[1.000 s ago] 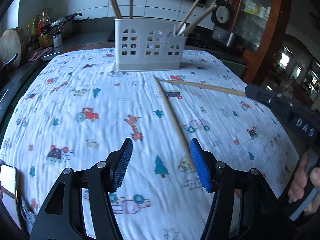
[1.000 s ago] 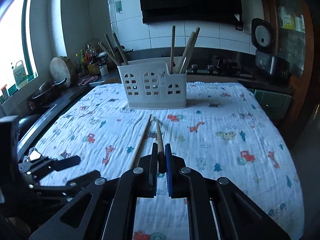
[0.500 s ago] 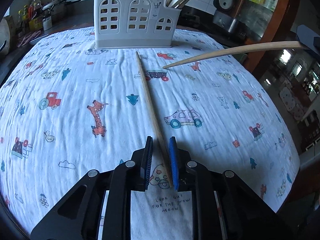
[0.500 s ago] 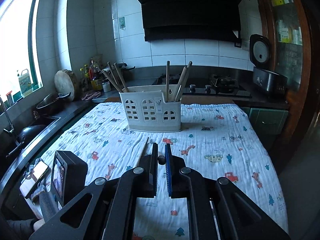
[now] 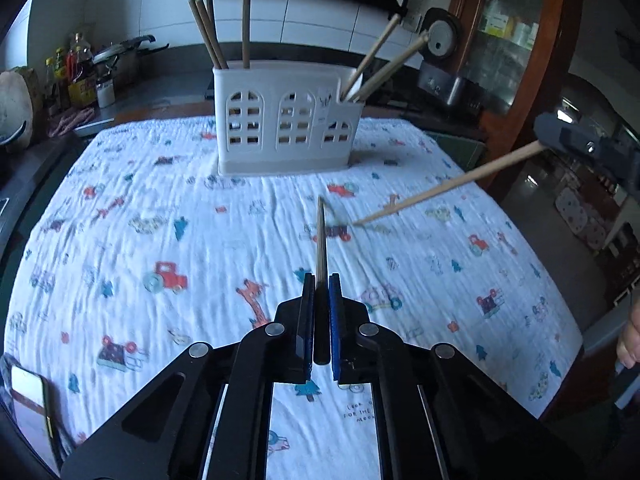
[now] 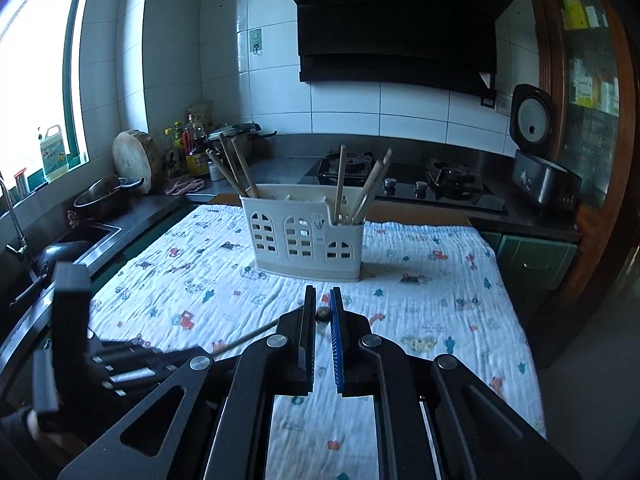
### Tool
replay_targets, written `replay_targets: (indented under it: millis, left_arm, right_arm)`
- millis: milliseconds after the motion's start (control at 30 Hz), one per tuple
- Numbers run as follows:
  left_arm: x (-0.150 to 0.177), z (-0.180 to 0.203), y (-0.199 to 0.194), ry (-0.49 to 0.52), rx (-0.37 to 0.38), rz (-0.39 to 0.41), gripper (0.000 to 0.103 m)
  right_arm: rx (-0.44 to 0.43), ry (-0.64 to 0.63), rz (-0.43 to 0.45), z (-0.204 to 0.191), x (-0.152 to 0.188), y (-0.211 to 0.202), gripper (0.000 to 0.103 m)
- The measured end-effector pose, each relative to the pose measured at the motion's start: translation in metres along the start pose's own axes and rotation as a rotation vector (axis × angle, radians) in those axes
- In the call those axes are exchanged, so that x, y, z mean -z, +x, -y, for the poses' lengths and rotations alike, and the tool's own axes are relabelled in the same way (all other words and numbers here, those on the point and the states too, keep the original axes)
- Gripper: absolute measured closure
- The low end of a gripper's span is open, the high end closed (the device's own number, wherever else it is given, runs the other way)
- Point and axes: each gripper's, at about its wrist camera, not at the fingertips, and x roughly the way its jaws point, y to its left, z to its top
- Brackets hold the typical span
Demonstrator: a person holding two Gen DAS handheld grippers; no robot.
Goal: Organize utensils
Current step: 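Close the left tool on the last chopstick while the right tool lifts its chopstick, then insert the left tool's chopstick into the holder while the right tool inserts its chopstick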
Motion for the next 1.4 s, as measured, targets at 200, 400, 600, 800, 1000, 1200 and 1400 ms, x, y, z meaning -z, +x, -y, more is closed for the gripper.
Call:
replay_targets:
  millis: [200,400,600,800,1000,1200,1400]
  left_arm:
    - [-0.052,-0.006,-0.026,0.065,0.030,0.075,0.098]
    - [-0.104,-0.007,-0.030,0.103,0.047,0.091,0.098]
    - [-0.163,-0.001,-0.053,0.132,0.067,0.171,0.098]
    - [-0.221,0.001,-0.080,0.147,0.019,0.291,0.098]
    - [-0.257,-0.009,-0.065,0.139,-0.050,0.310,0.098]
    - [-0.265,-0.026,-0.034,0.104,-0.072,0.255,0.098]
    - [-0.255,-0.041,-0.008,0.095,-0.073,0.197,0.098]
  right_arm:
    - [-0.043,-0.037,-0.015,-0.003,-0.041,0.004,0.096]
    - [-0.060,-0.069,-0.012,-0.003,-0.090,0.011,0.096]
    - [-0.061,-0.077,0.039,-0.001,-0.142,0.016,0.096]
    - [-0.079,-0.062,0.093,0.003,-0.192,0.024,0.096]
    - [-0.032,-0.061,0.124,0.009,-0.231,0.048,0.096]
    - [0.013,-0.038,0.142,0.021,-0.247,0.072,0.096]
    - [0.030,0.003,0.145,0.032,-0.246,0.094,0.096]
